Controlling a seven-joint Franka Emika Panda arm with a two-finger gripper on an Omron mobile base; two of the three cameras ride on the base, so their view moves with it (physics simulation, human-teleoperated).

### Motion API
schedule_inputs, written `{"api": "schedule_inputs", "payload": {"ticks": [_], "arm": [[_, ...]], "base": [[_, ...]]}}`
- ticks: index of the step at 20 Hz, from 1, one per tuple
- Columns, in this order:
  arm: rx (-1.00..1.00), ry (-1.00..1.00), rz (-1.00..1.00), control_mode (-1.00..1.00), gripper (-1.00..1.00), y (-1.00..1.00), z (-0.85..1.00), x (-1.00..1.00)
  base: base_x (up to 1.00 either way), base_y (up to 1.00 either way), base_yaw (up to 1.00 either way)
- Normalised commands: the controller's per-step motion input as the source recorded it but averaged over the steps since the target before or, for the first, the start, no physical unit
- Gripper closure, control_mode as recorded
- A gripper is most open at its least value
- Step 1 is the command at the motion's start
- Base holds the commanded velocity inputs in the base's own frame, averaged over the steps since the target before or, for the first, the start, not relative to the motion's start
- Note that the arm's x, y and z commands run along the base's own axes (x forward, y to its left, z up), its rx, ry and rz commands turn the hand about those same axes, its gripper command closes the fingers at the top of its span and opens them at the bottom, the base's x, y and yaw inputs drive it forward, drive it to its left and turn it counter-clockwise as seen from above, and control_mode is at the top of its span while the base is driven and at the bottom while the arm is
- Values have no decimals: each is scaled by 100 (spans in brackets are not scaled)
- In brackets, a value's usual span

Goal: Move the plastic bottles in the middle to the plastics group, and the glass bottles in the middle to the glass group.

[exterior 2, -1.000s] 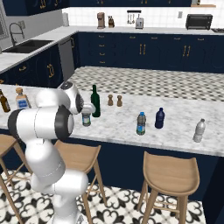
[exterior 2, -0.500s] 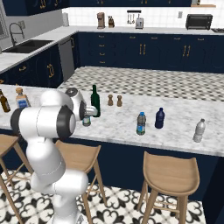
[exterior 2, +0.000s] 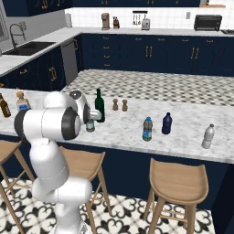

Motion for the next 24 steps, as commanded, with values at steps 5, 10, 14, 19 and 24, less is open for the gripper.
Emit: {"api": "schedule_inputs", "payload": {"ticks": [5,10,14,19,24], "arm": [[0,0,0,-100,-100,3,-13,17],[0,0,0,-100,-100,3,-16,17],[0,0,0,-100,-100,0,-8,20],[0,0,0,-100,-100,0,-7,15],[0,-3,0,-100,100,-3,-18,0]], "base": [[0,0,0],[0,0,0],[0,0,0],[0,0,0],[0,0,0]]}}
